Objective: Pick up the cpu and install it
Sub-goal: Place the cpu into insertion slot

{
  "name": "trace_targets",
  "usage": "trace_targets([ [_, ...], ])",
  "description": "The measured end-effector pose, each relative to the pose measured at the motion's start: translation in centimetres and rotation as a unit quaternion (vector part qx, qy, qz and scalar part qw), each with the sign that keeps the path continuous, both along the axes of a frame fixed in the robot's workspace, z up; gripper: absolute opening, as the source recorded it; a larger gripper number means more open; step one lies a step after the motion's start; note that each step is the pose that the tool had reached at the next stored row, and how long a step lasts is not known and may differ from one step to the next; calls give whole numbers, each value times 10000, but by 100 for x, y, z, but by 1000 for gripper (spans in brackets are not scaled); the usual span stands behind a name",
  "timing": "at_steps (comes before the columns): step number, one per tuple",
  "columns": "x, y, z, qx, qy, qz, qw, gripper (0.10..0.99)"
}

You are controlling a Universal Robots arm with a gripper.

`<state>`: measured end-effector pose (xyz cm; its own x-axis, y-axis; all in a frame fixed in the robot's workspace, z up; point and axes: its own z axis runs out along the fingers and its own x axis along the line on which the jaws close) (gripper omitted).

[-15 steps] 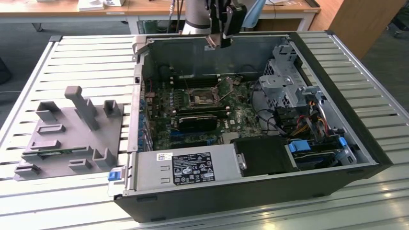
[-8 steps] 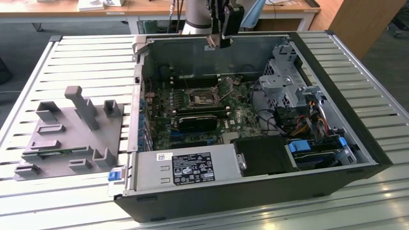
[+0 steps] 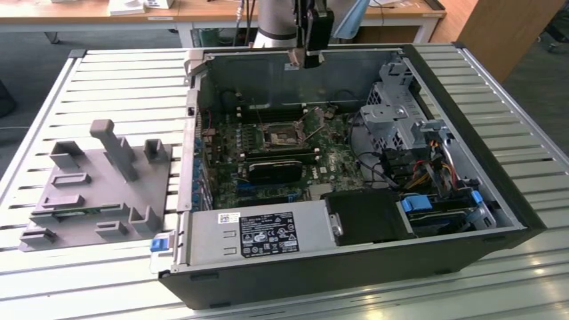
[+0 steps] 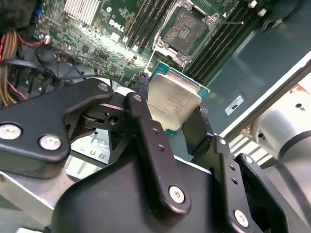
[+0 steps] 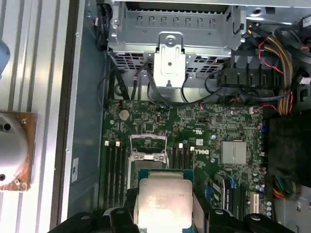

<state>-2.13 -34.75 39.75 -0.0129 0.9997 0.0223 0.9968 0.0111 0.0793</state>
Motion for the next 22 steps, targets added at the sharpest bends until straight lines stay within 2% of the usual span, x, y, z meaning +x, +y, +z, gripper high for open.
trace_targets([
  [3, -12, 0, -2, 0, 1, -203, 9998, 533],
  [7, -70, 1, -11, 0, 0, -295, 9996, 533],
  [13, -107, 4, -46, -4, 4, -323, 9995, 533],
  [22, -113, 7, -119, -5, 4, -323, 9995, 533],
])
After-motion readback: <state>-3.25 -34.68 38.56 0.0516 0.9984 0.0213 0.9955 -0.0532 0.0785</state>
